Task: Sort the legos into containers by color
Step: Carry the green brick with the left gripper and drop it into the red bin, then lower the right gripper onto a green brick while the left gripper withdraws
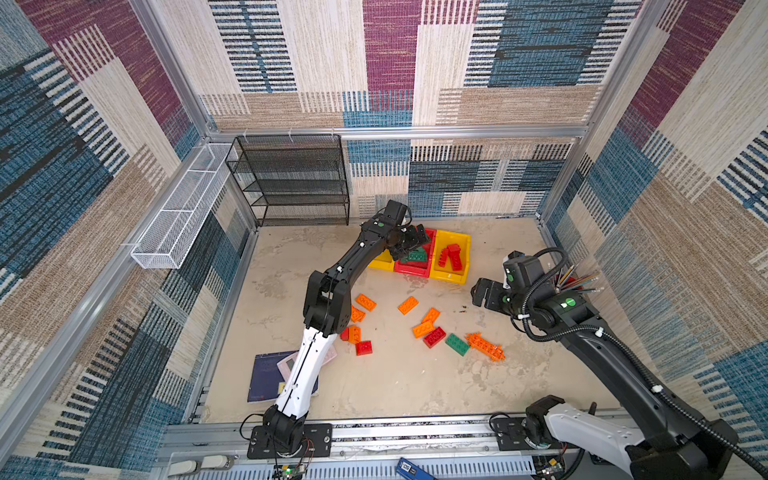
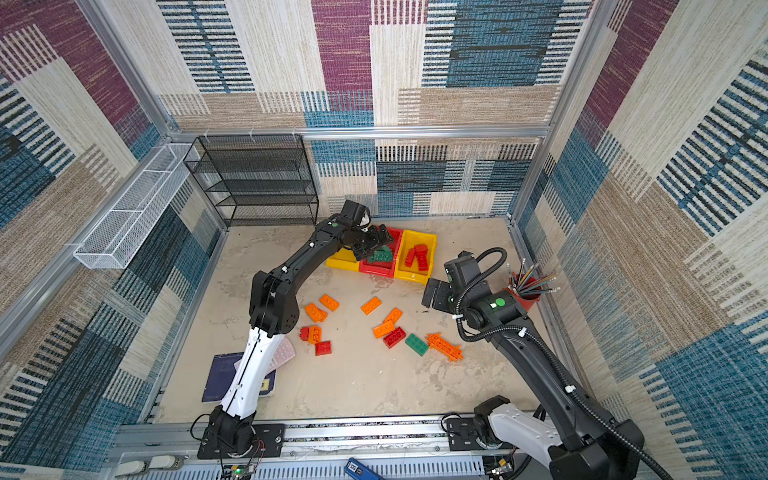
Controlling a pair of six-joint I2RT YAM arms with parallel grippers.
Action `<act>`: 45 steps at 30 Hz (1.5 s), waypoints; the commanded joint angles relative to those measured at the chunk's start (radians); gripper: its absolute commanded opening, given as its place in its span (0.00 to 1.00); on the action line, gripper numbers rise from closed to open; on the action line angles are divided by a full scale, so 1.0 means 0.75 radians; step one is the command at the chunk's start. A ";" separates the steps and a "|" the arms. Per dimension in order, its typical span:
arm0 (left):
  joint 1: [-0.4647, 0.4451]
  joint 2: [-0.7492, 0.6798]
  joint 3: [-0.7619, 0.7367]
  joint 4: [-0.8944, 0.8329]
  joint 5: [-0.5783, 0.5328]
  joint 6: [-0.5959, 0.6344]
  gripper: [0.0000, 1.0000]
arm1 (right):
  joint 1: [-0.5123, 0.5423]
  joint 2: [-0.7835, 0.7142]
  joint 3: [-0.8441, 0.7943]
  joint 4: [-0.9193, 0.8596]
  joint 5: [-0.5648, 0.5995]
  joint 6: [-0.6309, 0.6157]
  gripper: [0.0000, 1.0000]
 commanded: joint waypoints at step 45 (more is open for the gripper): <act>0.001 -1.970 -2.025 0.056 -0.575 0.084 0.99 | 0.099 0.497 -0.332 0.356 -0.500 -0.352 0.84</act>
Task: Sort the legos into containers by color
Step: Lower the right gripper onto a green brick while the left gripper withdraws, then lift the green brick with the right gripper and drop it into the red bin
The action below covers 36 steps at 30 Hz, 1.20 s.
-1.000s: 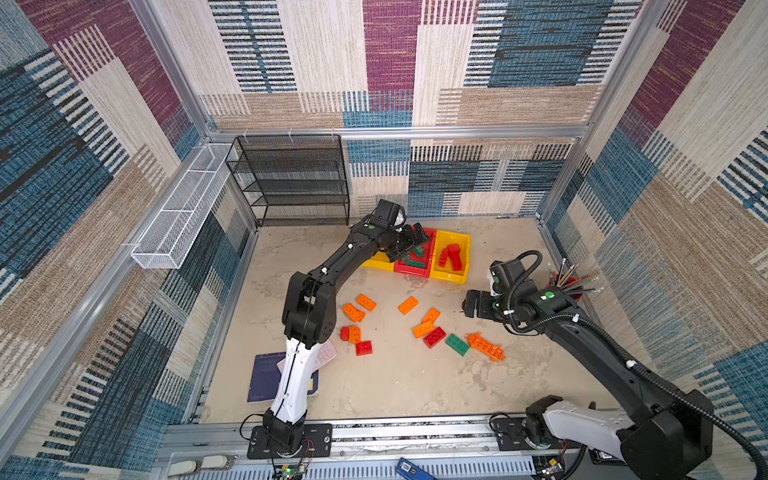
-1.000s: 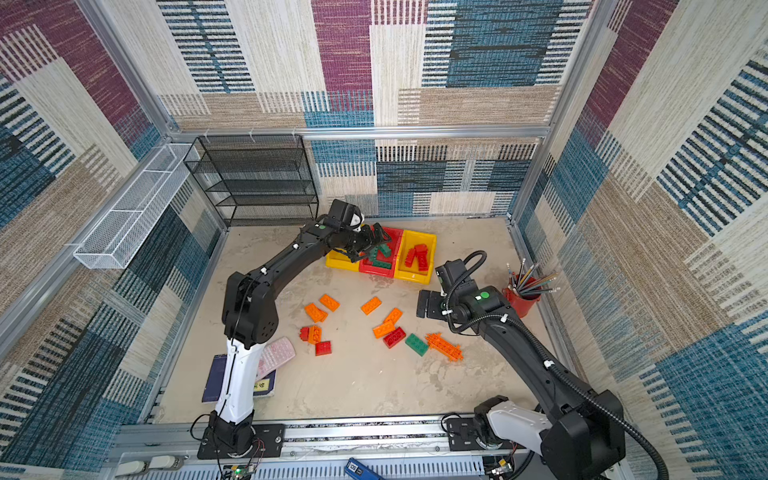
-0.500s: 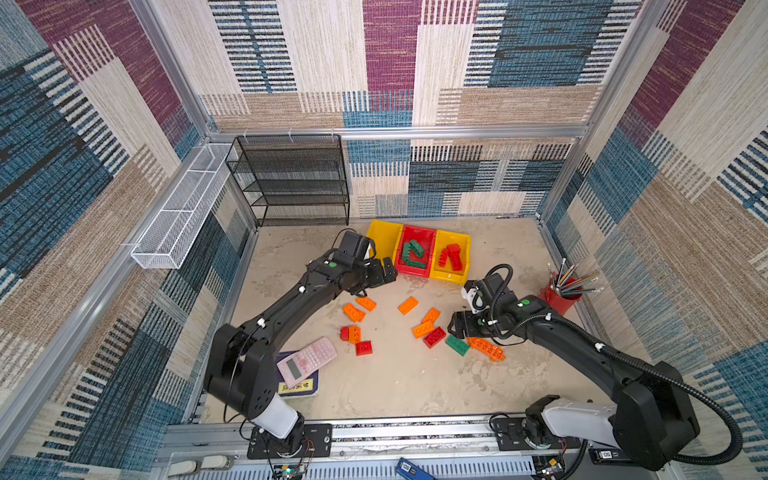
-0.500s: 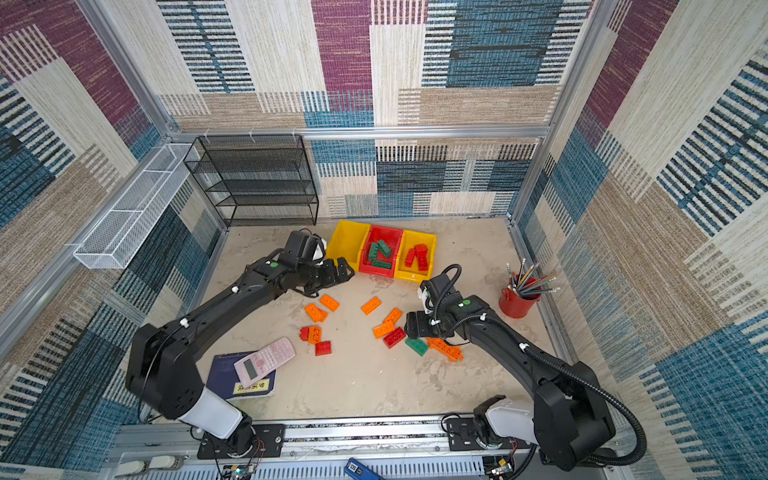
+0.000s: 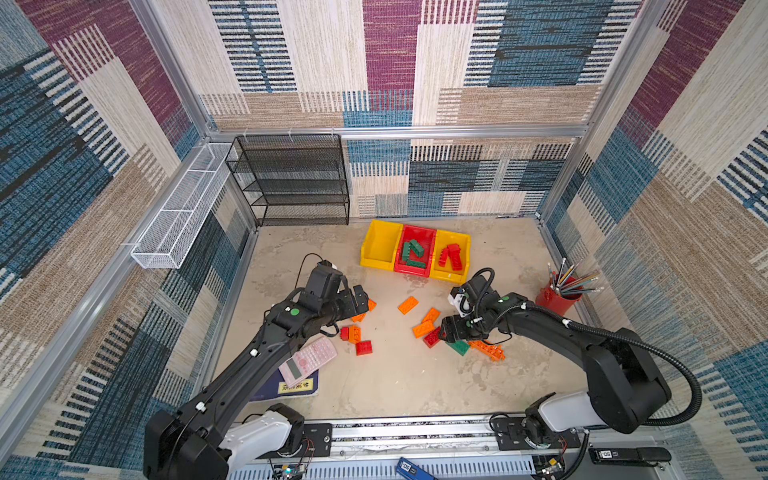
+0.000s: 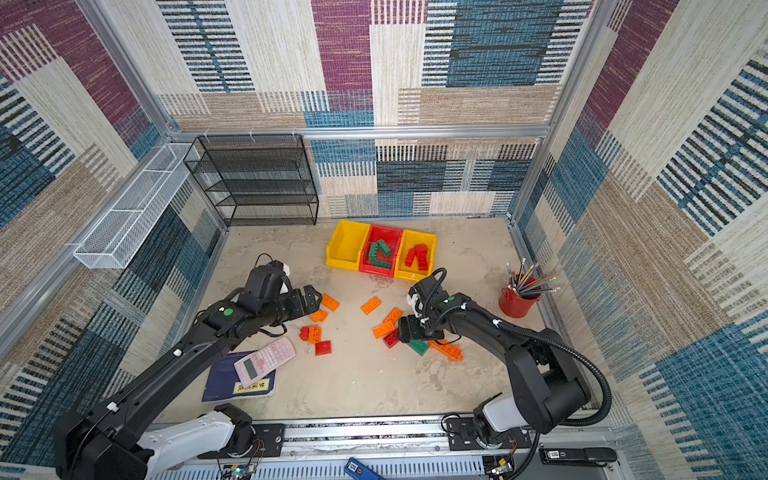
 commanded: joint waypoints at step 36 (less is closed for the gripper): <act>0.003 -0.312 -0.056 -0.233 -0.082 0.136 0.99 | 0.224 0.223 0.083 -0.219 0.315 0.392 0.48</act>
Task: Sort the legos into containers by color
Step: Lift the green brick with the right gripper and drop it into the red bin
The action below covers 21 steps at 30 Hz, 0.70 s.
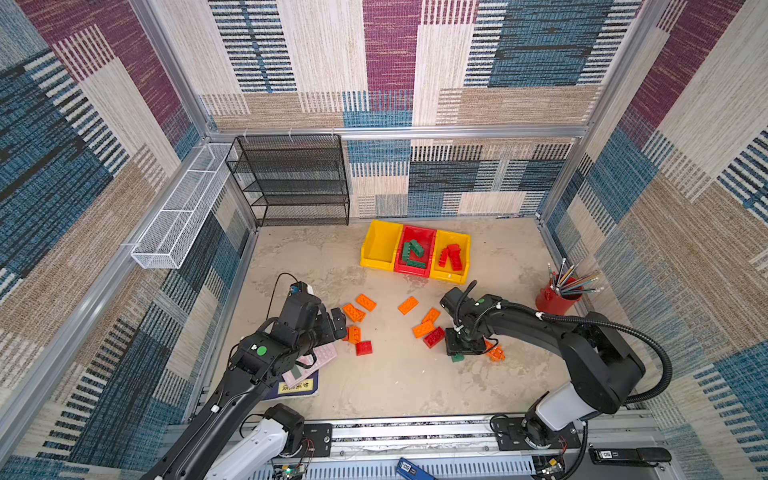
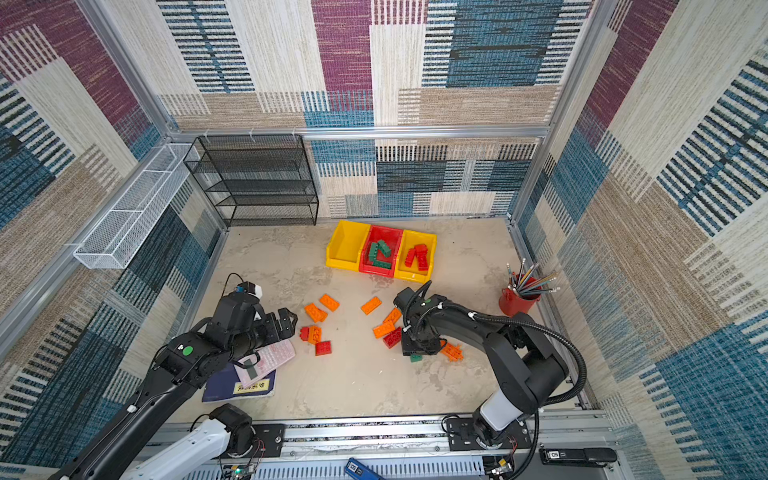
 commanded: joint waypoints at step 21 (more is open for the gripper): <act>0.031 0.416 0.241 0.176 0.153 0.183 0.99 | 0.014 0.182 0.617 -0.109 0.130 -0.046 0.35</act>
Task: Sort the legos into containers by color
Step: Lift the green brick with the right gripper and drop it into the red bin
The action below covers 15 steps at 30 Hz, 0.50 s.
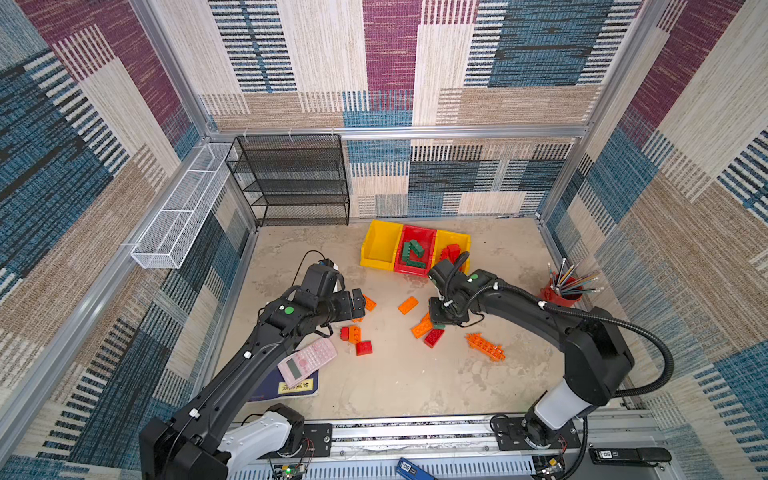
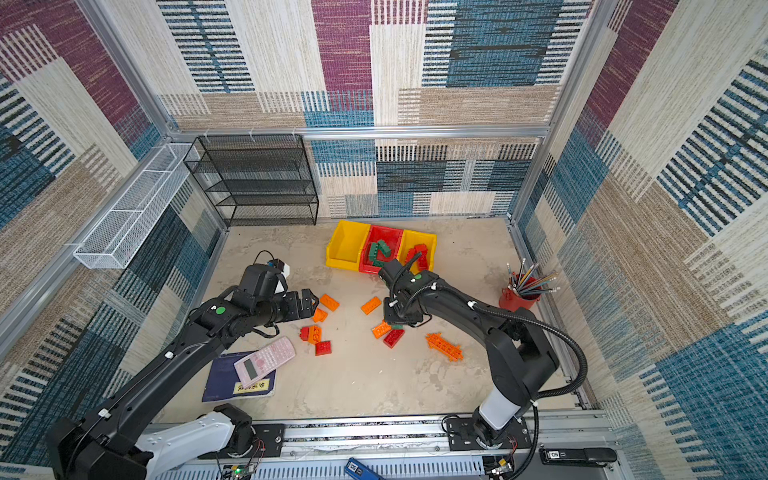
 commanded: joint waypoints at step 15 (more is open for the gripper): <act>0.058 0.024 0.121 -0.116 -0.099 -0.023 0.99 | -0.195 0.586 0.873 -0.009 0.051 -0.414 0.36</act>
